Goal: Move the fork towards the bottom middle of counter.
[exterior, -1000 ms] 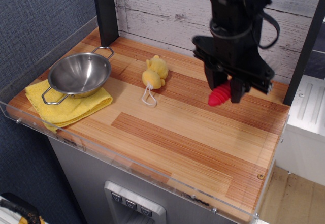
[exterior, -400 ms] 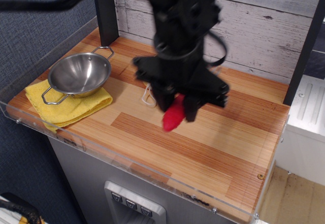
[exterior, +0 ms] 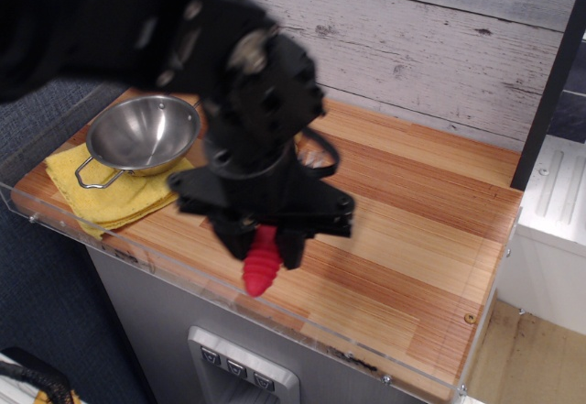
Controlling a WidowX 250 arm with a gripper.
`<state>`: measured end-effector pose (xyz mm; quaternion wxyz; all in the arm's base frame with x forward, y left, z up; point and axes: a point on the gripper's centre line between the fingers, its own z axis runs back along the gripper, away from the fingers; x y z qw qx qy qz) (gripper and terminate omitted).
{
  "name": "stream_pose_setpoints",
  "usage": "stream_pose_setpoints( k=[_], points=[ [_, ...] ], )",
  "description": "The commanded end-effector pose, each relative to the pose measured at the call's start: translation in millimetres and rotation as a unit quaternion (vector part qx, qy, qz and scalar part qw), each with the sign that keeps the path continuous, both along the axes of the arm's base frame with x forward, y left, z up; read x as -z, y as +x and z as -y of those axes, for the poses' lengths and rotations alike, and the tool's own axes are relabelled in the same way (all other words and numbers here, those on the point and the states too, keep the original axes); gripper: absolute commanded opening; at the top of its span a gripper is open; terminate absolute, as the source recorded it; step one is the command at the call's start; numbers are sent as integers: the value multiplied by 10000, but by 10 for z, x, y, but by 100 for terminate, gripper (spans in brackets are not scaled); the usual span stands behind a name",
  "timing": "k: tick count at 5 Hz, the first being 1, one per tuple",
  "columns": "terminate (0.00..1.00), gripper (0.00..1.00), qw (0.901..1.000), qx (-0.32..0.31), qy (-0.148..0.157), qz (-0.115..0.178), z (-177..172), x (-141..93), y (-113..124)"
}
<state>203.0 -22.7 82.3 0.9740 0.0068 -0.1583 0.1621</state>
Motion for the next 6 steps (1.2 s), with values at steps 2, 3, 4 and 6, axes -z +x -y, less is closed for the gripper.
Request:
stream_pose_setpoints(
  k=[2, 3, 4, 6],
  points=[
    [0, 0, 9894, -1289, 190, 639, -244, 63, -241],
    [0, 0, 9888, -1225, 165, 839, -258, -20, 22],
    [0, 0, 9889, -1199, 98, 867, -242, 28, 257],
    [0, 0, 9931, -1048, -24, 522, -157, 250, 309]
  ],
)
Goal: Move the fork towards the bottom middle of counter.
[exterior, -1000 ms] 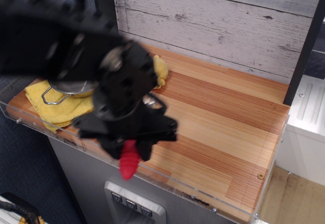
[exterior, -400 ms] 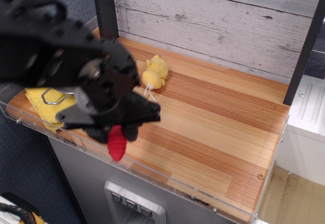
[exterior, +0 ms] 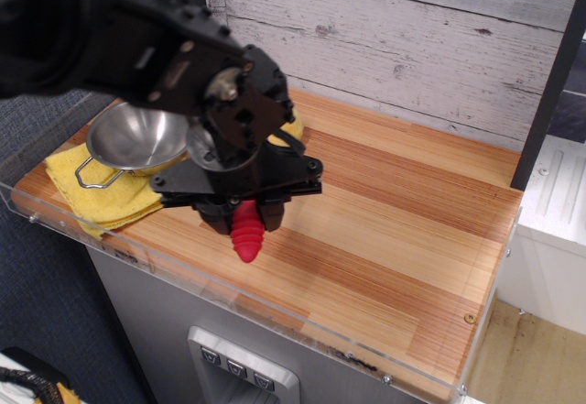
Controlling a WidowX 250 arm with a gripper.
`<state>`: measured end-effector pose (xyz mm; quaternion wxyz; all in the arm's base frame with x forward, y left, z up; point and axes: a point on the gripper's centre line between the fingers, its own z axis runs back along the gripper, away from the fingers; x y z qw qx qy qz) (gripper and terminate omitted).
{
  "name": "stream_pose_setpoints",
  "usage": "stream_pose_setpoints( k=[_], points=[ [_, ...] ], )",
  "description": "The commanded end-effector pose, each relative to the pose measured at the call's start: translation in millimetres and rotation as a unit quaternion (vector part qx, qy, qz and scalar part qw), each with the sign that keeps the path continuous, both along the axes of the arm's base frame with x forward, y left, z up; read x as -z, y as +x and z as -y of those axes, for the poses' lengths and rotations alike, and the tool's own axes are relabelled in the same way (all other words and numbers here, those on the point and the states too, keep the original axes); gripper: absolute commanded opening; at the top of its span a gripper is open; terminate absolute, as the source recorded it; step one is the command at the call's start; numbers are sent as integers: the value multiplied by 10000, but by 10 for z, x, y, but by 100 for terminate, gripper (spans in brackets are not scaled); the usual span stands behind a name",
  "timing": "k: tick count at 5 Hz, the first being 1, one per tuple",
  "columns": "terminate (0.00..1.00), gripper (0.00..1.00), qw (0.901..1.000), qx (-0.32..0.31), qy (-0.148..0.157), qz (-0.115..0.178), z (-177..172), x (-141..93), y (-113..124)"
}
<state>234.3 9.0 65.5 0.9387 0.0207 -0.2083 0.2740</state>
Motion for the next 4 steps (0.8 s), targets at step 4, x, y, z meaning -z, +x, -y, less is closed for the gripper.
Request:
stream_pose_setpoints(
  k=[4],
  points=[
    [0, 0, 9989, 351, -122, -270, 361, 534, 12]
  ],
)
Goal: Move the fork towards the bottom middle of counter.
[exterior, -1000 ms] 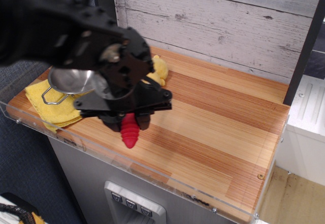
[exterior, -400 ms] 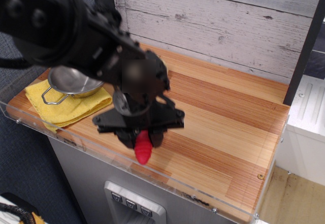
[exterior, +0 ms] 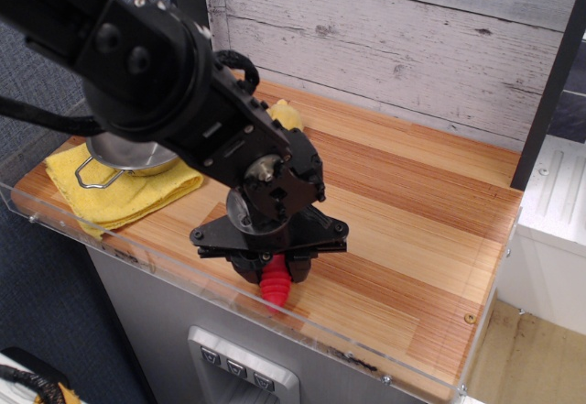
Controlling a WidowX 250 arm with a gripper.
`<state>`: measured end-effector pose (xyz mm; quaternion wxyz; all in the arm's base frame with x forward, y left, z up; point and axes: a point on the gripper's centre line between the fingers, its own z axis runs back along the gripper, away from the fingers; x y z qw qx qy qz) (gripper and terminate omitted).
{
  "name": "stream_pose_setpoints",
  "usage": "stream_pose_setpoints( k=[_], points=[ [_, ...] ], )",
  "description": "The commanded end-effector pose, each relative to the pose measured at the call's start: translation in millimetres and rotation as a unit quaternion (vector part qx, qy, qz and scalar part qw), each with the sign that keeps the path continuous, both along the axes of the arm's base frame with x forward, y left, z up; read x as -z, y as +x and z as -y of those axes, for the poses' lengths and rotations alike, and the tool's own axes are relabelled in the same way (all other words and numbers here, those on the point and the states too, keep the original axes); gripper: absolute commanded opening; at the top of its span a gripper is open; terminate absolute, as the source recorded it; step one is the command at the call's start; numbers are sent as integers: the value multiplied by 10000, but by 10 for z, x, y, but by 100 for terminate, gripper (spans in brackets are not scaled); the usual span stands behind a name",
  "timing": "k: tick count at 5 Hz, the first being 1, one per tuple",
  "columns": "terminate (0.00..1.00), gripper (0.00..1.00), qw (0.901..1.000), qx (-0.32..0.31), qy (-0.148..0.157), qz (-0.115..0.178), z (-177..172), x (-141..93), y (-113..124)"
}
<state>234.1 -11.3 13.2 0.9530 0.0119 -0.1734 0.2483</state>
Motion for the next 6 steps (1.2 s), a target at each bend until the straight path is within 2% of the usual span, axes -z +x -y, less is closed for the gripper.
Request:
stream_pose_setpoints(
  k=[1, 2, 3, 4, 5, 6],
  points=[
    [0, 100, 9999, 78, 73, -45, 179, 20, 32],
    [0, 100, 9998, 67, 125, -151, 189, 22, 21],
    [0, 100, 9999, 86, 83, -123, 194, -11, 13],
    [0, 100, 9999, 102, 22, 23, 162, -223, 40],
    [0, 100, 9994, 182, 103, 288, 135, -533, 99],
    [0, 100, 9971, 352, 310, 607, 126, -944, 144]
  ],
)
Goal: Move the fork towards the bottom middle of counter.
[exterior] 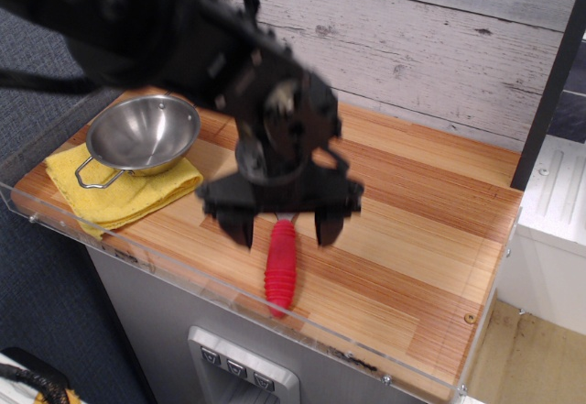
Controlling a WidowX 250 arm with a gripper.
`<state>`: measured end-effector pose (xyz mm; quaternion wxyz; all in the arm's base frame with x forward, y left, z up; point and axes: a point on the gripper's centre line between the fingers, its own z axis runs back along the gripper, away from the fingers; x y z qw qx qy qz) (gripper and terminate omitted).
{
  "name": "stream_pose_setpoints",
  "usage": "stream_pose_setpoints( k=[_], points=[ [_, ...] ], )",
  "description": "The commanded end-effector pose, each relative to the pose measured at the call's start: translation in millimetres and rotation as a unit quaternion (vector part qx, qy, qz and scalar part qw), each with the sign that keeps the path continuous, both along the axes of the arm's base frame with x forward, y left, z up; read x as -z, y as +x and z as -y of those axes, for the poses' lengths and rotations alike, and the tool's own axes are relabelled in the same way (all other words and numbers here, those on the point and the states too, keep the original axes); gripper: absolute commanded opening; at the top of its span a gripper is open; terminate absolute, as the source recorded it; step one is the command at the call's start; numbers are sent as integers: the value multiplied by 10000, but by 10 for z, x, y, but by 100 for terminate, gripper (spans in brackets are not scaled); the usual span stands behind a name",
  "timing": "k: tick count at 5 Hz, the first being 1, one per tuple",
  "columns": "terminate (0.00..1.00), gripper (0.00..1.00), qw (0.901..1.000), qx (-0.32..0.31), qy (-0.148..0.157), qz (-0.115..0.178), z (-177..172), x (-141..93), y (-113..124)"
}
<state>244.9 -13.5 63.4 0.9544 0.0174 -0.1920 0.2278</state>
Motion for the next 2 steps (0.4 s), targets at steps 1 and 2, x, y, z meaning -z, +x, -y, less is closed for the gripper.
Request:
stream_pose_setpoints(
  k=[1, 2],
  points=[
    [0, 100, 9978, 336, 174, 552, 108, -699, 24],
    [100, 100, 9978, 336, 174, 552, 108, -699, 24]
  ],
)
